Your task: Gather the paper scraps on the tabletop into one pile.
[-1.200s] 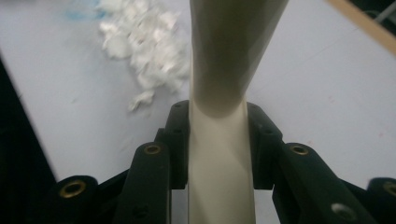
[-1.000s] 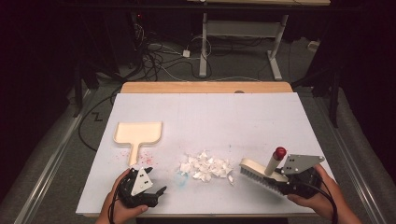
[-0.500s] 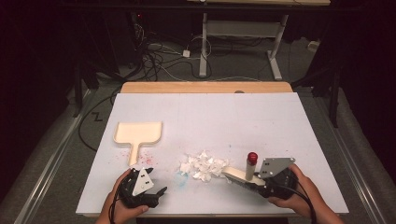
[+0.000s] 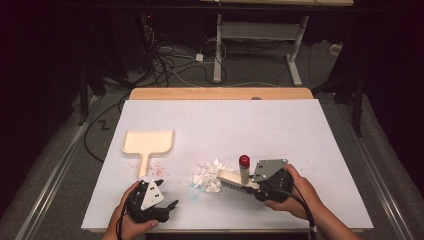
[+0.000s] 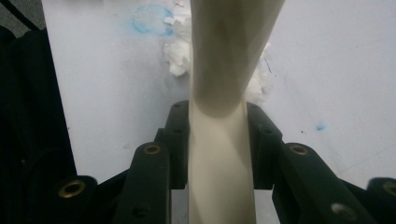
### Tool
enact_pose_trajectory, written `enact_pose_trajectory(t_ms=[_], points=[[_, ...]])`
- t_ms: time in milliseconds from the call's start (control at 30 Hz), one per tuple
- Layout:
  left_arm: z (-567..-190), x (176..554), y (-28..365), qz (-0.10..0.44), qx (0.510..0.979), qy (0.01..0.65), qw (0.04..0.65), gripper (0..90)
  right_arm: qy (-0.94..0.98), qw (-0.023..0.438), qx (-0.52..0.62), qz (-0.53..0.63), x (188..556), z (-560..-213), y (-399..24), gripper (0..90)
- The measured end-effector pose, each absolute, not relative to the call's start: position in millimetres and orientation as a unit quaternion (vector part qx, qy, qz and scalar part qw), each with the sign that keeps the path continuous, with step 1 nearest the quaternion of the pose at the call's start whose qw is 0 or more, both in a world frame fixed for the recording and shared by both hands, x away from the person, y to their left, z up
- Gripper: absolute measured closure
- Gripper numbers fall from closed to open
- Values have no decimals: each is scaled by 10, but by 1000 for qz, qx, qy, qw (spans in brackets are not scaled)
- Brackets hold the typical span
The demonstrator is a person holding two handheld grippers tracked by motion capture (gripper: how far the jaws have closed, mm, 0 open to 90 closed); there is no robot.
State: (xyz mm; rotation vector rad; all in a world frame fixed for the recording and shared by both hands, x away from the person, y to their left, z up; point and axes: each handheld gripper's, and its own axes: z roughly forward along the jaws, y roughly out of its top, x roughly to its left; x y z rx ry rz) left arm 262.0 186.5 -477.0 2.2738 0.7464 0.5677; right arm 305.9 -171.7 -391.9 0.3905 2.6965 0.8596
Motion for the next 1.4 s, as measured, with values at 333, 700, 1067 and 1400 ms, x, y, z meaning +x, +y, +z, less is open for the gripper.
enact_pose_trajectory(t_ms=[333,700,1067,1400], points=[[-4762,2602,1886,220,869,289,336,206,905,159,179,350,2940,-3677,-2089,678],[-4767,2635,1849,221,869,290,334,206,862,234,290,342,3229,-3722,-2213,677],[-4741,2609,1879,232,864,286,343,206,863,280,325,266,3543,-4063,-1797,678],[-4700,2563,1886,239,860,281,353,208,861,285,326,268,3343,-4191,-1317,677]])
